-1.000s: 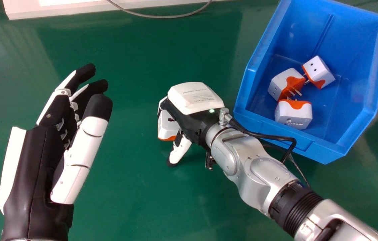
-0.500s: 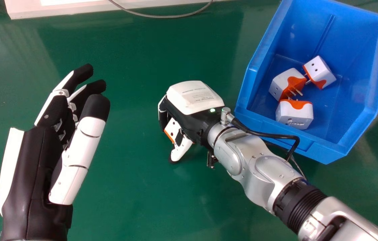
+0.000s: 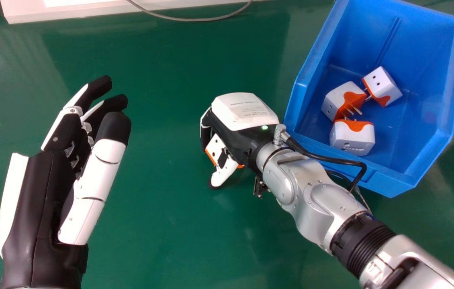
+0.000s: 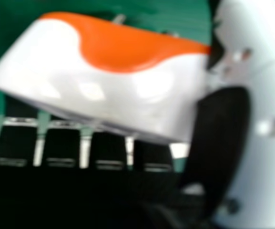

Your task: Pick all objects and put in blue box

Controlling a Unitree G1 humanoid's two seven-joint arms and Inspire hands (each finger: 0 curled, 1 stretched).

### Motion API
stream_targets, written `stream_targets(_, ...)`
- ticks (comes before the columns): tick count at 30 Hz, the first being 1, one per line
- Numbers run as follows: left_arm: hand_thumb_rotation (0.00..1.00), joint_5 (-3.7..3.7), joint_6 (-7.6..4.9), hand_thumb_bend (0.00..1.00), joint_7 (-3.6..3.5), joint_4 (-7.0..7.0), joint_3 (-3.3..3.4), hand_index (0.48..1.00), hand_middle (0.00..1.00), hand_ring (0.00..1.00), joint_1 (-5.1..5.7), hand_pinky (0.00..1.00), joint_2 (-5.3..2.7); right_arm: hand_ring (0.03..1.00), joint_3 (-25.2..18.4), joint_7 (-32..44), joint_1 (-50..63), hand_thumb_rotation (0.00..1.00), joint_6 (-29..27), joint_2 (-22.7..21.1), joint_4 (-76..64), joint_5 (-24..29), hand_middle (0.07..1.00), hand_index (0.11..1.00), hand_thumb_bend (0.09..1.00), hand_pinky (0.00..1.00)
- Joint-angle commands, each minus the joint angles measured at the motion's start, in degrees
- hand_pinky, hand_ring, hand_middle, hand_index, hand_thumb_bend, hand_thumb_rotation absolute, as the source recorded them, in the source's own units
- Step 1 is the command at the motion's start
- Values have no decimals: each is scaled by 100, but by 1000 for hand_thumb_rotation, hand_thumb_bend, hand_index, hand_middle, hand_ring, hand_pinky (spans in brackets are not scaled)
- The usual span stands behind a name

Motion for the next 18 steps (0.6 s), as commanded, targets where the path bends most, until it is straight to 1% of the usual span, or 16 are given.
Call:
stream_targets(1,818,-34,-16,773,32,-213,22,869,842,846,-15,782,-18,446,-79,24,6,3,45,-20,-101,41,510,470,507,365)
stream_targets(3,818,-27,-15,773,28,-213,26,869,842,846,-18,782,-12,446,-86,45,-11,3,70,-11,-84,37,510,470,507,365)
stream_targets(7,815,-36,5,774,11,-213,70,868,842,846,-34,781,8,451,-91,29,-24,2,74,-17,-85,6,502,462,505,363)
stream_targets(9,814,-27,7,775,7,-213,72,868,842,846,-42,780,12,454,-105,6,-19,1,43,-30,-84,18,498,458,504,362)
stream_targets(12,814,4,23,775,5,-213,74,868,842,846,-74,780,25,452,-158,-2,-28,1,17,-24,-60,70,497,456,504,363)
stream_targets(18,812,32,36,776,0,-213,77,868,842,846,-91,779,40,450,-223,-65,17,0,60,40,-89,136,494,453,503,366)
